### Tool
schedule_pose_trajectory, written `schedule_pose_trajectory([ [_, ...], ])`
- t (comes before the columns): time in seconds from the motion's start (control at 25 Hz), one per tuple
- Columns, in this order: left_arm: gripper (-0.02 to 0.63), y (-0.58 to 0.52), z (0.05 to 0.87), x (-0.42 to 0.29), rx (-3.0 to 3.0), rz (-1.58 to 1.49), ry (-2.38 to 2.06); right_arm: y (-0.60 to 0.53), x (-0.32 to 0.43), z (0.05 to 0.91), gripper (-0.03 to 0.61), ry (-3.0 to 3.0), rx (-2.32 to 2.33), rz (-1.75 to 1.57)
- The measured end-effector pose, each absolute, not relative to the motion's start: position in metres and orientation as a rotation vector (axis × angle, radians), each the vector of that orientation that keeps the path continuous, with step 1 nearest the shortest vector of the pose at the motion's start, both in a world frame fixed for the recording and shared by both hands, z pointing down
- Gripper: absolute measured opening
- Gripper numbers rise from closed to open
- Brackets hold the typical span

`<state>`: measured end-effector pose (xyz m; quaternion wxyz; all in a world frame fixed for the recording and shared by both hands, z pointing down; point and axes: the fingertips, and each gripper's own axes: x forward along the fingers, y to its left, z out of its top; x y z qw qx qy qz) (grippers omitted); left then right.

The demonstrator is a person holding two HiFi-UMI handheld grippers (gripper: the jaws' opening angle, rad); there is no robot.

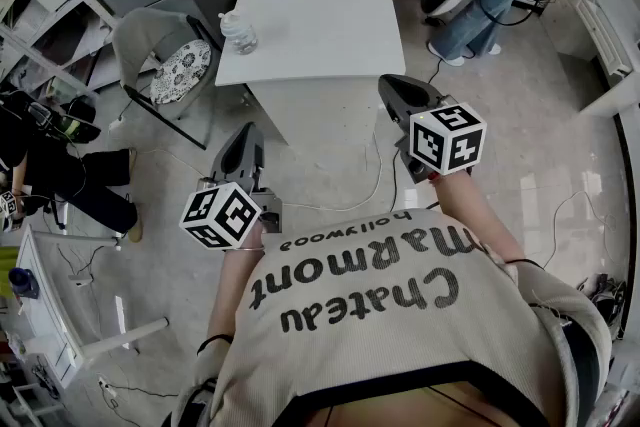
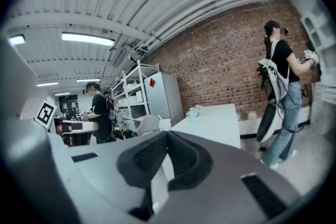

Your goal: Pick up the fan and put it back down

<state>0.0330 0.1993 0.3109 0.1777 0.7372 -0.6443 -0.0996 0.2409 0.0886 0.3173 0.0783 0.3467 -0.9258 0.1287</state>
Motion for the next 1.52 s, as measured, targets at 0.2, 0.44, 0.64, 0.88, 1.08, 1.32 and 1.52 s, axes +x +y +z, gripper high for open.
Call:
schedule_pose_trajectory([
  [0.2,0.002,0.196,0.31,0.016,2.097,-0.295,-1.811,0.088,0.225,0.318,0.003,-2.764,1.045,0.376],
  [0.44,0.002,0.195,0.315,-0.008,2.122,-0.297,-1.784,0.089,0.201,0.323,0.003,-2.773,1.07,0.387],
  [0.64,0.002,0.194,0.324,-0.033,2.125,-0.279,-1.762,0.087,0.172,0.336,0.003,-2.767,1.084,0.44],
  [0.88,0.002,0.19,0.342,-0.052,2.08,-0.259,-1.754,0.083,0.15,0.364,0.003,-2.717,1.04,0.582],
  [1.08,0.002,0.185,0.36,-0.061,2.048,-0.26,-1.751,0.07,0.132,0.381,0.003,-2.684,0.995,0.58],
  [1.32,0.002,0.161,0.369,-0.078,2.014,-0.285,-1.75,0.049,0.095,0.39,0.003,-2.691,0.897,0.592],
  [1.52,0.002,0.124,0.365,-0.097,2.01,-0.319,-1.741,0.012,0.069,0.388,0.003,-2.693,0.871,0.601],
])
